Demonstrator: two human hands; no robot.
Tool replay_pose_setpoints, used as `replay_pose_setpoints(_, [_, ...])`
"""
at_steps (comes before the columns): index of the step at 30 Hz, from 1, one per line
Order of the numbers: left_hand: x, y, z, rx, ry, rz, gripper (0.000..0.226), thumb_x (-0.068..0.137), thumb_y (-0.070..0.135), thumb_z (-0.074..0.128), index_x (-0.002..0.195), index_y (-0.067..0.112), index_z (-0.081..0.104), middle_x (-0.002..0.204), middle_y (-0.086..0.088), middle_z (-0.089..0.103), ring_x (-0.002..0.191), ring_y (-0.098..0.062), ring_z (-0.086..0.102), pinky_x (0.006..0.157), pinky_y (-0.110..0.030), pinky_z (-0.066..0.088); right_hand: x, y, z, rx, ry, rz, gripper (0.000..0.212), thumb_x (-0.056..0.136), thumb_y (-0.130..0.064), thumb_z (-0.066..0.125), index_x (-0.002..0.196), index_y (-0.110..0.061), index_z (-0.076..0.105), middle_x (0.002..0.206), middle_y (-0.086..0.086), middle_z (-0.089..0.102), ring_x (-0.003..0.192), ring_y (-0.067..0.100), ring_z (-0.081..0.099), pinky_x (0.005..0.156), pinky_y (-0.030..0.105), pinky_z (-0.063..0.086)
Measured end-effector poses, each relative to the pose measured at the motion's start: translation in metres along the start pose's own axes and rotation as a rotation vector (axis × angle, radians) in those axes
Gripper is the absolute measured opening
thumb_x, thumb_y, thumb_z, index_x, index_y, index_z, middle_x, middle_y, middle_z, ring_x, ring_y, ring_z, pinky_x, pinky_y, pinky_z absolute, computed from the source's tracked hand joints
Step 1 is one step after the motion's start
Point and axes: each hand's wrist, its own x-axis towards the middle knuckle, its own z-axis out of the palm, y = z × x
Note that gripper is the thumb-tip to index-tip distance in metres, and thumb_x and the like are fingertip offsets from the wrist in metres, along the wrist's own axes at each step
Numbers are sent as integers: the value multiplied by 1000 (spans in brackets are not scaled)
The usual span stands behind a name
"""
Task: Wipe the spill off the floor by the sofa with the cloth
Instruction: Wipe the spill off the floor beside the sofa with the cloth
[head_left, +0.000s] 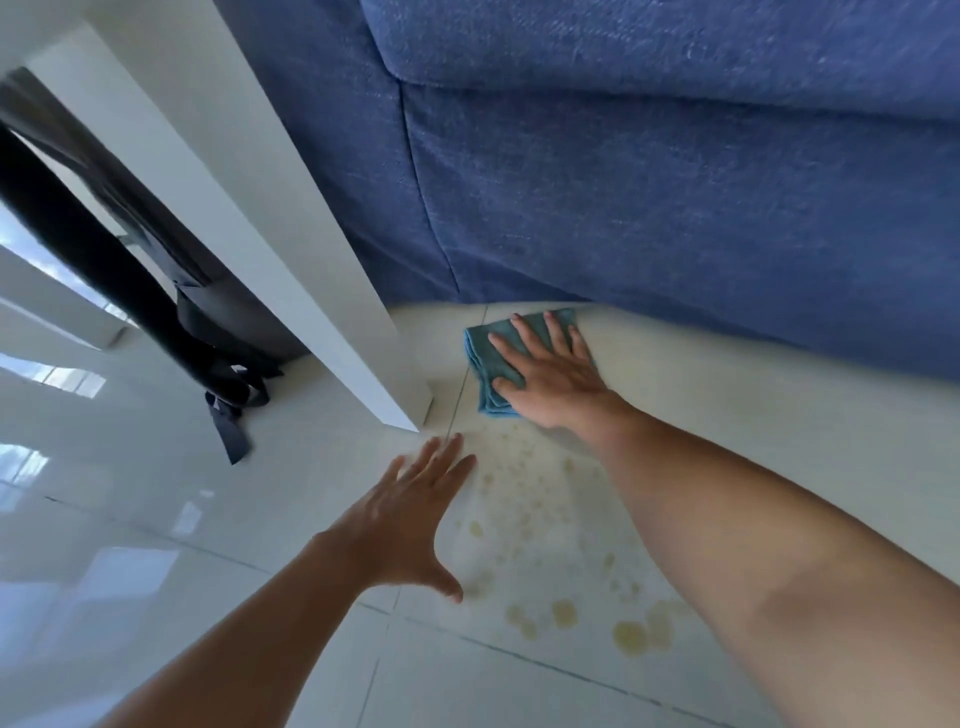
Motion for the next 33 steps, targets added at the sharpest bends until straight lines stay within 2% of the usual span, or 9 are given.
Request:
replay_pose_setpoints(4, [-4,-1,3,34,-34,15,154,48,79,75,152,25,-25,155,2,-40,142,-19,-36,119,-44,-13,-36,30,5,26,19,6,68,95,-64,20,158,-50,-1,170,-15,-12,155,22,-20,124,46,-14])
replay_pose_setpoints(9, [-1,3,3,19,-62,-6,159,45,76,80,146,25,-32,153,1,-43,142,-22,-36,117,-46,-13,-140,59,29,39,50,228,77,88,-72,15,158,-47,-4,170,-13,-14,155,24,-19,125,48,-8])
replay_pose_setpoints(14, [-2,6,0,28,-78,-17,162,40,78,80,152,23,-23,154,0,-41,144,-23,-31,119,-49,-7,-282,4,82,132,107,446,85,88,-70,36,162,-36,11,172,-2,1,157,34,-5,124,53,-1])
replay_pose_setpoints(18, [2,4,2,-4,-80,-13,164,36,77,81,153,24,-22,154,2,-40,144,-22,-32,117,-48,-9,-241,39,53,3,-15,255,83,90,-77,26,159,-44,-7,168,-9,-22,155,28,-22,125,49,-9])
replay_pose_setpoints(20, [3,4,4,6,-88,-17,165,37,77,82,152,24,-24,154,1,-41,143,-23,-33,116,-48,-11,-238,52,44,47,8,433,79,94,-71,24,161,-39,-3,171,-6,-14,156,29,-15,125,52,-3])
replay_pose_setpoints(23, [2,4,5,14,-104,-23,165,37,77,81,152,24,-25,153,1,-44,142,-23,-35,115,-47,-12,-306,-21,81,202,143,638,89,85,-72,39,161,-31,16,171,6,14,156,40,7,122,62,13])
replay_pose_setpoints(25, [2,1,5,-6,-89,-21,165,34,80,79,152,25,-23,152,3,-44,141,-22,-36,114,-46,-14,-322,-67,92,293,45,475,98,76,-76,50,160,-31,27,170,6,18,155,42,11,122,62,12])
replay_pose_setpoints(28, [5,-3,6,-28,-72,-9,166,31,83,76,152,28,-23,152,7,-44,141,-19,-36,115,-44,-14,-252,-36,71,95,48,252,91,84,-81,37,161,-38,16,171,-5,-4,157,33,-8,125,54,-1])
replay_pose_setpoints(33, [-1,-4,12,-46,-35,-2,164,32,86,74,152,31,-24,153,9,-43,140,-14,-39,118,-43,-12,-259,-41,89,175,216,577,91,87,-76,38,162,-30,16,172,4,7,157,38,0,123,60,8])
